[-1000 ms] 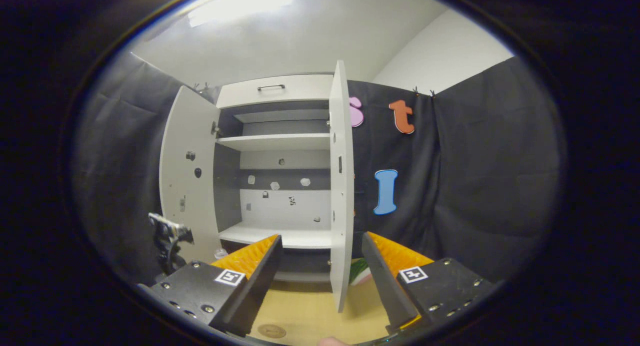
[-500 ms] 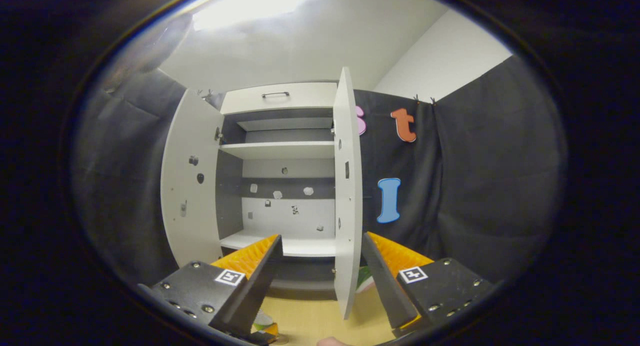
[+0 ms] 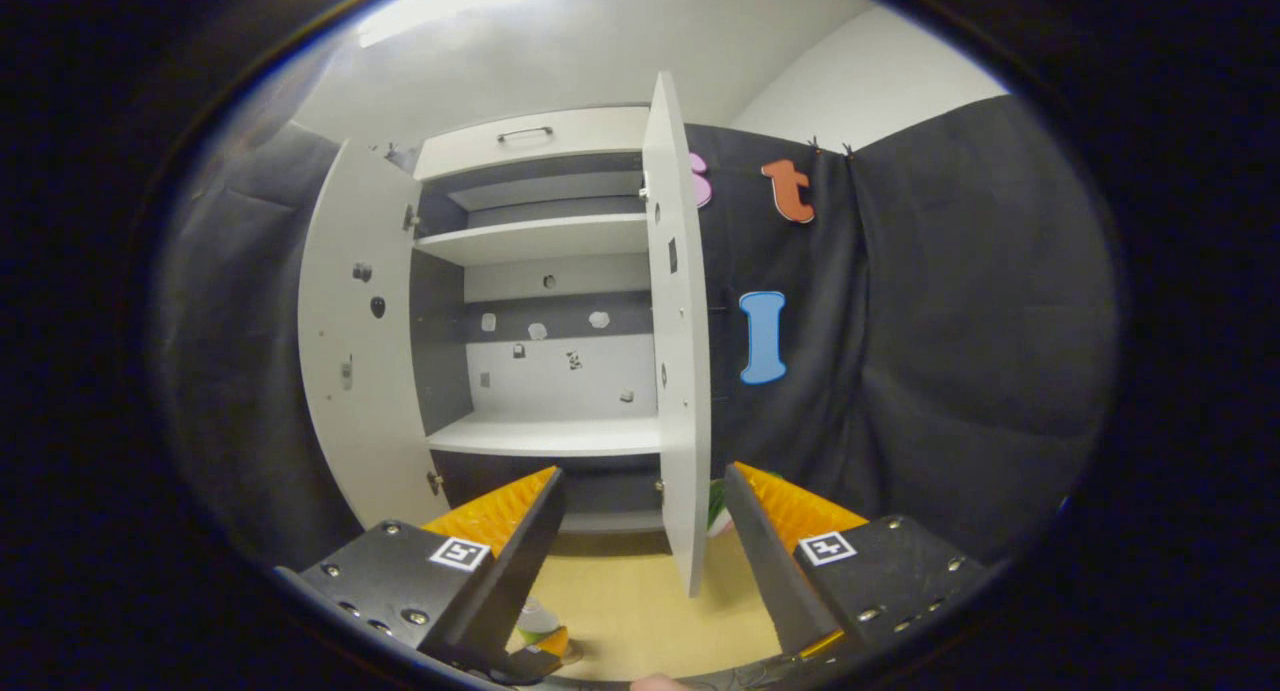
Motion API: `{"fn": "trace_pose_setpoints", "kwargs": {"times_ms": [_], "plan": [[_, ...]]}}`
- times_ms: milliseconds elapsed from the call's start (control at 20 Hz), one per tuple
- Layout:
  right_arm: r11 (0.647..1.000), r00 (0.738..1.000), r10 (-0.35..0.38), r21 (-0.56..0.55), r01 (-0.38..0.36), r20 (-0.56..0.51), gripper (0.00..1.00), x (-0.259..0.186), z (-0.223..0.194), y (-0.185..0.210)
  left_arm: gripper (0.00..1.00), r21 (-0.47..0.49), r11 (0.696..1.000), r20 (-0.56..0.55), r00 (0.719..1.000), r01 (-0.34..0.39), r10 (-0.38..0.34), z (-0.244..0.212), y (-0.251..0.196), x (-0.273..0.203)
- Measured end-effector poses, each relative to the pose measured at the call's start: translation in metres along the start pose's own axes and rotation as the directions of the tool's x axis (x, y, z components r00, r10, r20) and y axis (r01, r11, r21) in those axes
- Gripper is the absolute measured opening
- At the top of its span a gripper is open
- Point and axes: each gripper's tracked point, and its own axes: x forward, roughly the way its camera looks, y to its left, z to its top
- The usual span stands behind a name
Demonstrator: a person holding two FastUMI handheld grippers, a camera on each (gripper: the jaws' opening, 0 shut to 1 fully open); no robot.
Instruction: Grasp the bottle in the cabinet with the left hand and place it on the coaster, then close the right door with the right hand and the left door with the left hand.
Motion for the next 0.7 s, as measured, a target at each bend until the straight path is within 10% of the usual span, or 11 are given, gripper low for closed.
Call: {"fn": "trace_pose_setpoints", "kwargs": {"times_ms": [700], "plan": [[0.996, 0.995, -0.091, 0.005, 0.091, -0.029, 0.95, -0.002, -0.017, -0.026, 0.92, 0.016, 0.997, -0.012, 0.997, 0.074, -0.073, 0.067, 0.017, -0.013]]}}
